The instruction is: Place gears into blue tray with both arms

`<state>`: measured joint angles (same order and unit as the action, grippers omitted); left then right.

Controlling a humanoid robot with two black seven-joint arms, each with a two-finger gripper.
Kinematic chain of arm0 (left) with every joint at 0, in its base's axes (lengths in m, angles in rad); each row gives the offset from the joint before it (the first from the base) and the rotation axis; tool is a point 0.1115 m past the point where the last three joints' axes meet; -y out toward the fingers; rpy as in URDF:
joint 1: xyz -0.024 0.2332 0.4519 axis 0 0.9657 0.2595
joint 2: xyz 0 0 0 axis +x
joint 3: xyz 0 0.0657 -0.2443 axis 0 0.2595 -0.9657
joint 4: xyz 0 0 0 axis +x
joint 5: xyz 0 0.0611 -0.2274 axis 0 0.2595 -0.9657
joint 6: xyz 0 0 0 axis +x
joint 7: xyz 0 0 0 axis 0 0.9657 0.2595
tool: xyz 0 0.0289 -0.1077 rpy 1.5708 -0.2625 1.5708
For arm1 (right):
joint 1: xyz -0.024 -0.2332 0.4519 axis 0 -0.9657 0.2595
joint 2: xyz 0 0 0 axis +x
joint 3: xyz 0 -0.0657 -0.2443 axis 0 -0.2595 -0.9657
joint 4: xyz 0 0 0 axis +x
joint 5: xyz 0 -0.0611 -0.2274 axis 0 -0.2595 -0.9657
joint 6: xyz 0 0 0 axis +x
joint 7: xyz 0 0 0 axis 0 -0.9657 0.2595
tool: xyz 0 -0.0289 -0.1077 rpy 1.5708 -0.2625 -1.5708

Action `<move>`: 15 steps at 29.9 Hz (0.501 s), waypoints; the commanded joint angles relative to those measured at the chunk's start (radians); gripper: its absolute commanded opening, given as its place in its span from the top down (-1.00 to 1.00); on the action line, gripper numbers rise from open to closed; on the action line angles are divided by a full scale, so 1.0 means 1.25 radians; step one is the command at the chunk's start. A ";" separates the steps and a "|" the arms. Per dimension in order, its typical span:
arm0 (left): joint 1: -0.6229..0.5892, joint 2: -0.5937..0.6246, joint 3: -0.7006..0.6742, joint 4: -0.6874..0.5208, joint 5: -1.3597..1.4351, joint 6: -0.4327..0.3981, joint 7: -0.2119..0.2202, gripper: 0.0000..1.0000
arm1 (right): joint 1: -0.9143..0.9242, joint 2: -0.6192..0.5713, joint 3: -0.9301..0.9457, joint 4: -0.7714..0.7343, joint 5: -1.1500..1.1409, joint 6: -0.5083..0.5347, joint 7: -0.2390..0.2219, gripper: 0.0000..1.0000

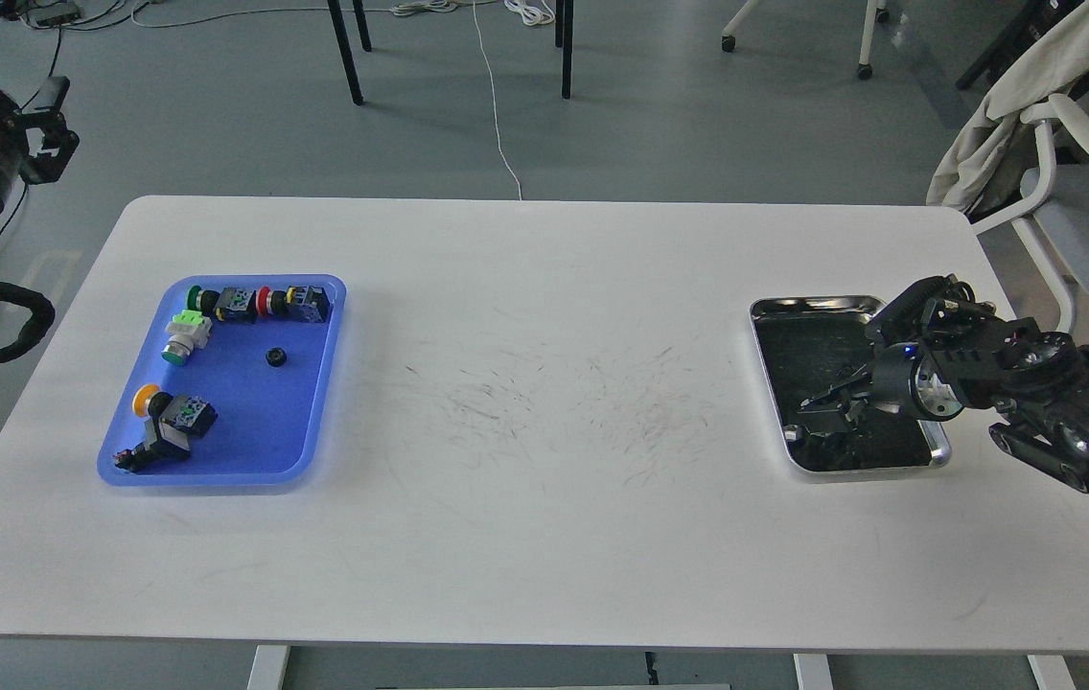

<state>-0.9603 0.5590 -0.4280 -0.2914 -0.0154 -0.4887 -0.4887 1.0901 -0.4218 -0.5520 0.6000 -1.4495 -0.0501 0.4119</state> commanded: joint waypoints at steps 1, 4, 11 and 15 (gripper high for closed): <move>0.000 0.001 0.000 0.000 0.001 0.000 0.000 -0.97 | 0.016 -0.006 0.000 0.004 0.001 0.011 0.002 -0.88; 0.000 0.001 0.000 0.000 0.001 0.000 0.000 -0.97 | 0.034 -0.011 -0.003 0.005 0.002 0.022 0.002 -0.88; 0.000 0.001 0.000 0.000 0.001 0.000 0.000 -0.97 | 0.034 -0.032 -0.011 0.005 0.002 0.029 0.008 -0.88; 0.001 0.001 0.000 0.000 0.001 0.000 0.000 -0.97 | 0.021 -0.037 -0.011 -0.006 0.001 0.033 0.012 -0.88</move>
<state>-0.9600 0.5600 -0.4280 -0.2915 -0.0138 -0.4887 -0.4887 1.1290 -0.4644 -0.5652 0.6042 -1.4466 -0.0109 0.4233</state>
